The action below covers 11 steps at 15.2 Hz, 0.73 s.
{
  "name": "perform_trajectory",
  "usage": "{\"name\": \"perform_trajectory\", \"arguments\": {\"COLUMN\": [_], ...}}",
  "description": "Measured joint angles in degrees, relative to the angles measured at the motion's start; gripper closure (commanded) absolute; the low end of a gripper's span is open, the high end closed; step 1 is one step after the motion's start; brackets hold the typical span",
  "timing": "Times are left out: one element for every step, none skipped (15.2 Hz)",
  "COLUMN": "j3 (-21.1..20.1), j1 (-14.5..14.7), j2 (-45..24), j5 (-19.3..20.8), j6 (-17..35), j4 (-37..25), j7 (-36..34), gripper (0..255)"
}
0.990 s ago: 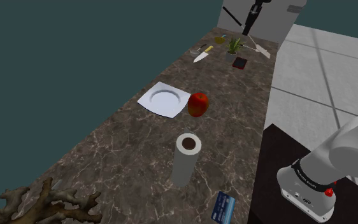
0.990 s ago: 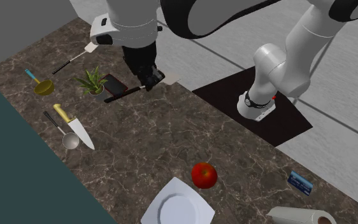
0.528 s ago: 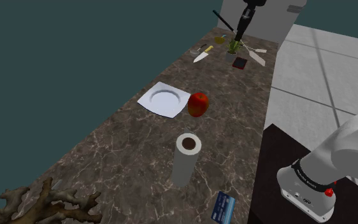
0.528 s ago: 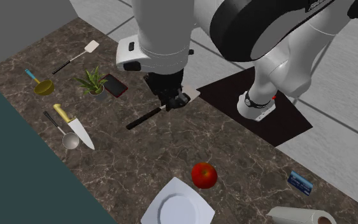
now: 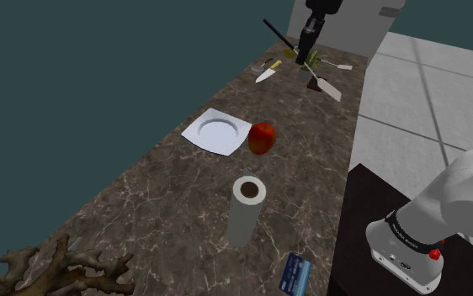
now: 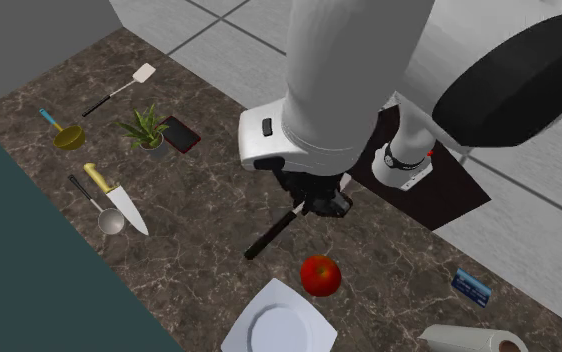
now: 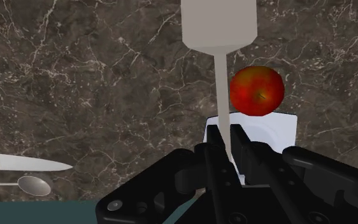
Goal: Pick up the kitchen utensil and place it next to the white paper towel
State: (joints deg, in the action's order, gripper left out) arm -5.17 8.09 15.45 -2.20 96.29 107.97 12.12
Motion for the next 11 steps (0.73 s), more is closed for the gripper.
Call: {"name": "perform_trajectory", "arguments": {"j3": [-1.06, -1.89, -2.91, -3.8, -4.85, -5.64, -6.63, -7.5, -8.4, -9.43, -10.32], "j1": [0.61, 1.08, 1.67, 2.17, 2.74, 3.19, 3.72, 4.22, 4.7, 5.25, 5.76], "j2": [-0.02, -0.01, -0.06, -0.08, -0.53, -0.57, -0.99, -1.08, -1.57, -2.21, -2.45], "j5": [-0.18, -0.32, -0.49, -0.62, -0.72, -0.83, -0.89, -0.99, -1.0, -0.99, -1.04], "j6": [-0.05, 0.0, 0.2, 0.26, 0.35, 0.06, 0.15, 0.2, -0.11, 0.26, 0.27], "j4": [-0.12, -0.12, 0.0, 0.0, -0.42, -0.78, -1.19, -1.25, -2.1, -2.41, -2.66], "j7": [-1.61, -2.89, -4.43, -5.81, -7.38, -8.63, -10.14, -11.5, -12.9, -14.44, -15.85], "gripper": [255, 255, 255, 255, 255, 255, 255, 255, 255, 255, 255]}}
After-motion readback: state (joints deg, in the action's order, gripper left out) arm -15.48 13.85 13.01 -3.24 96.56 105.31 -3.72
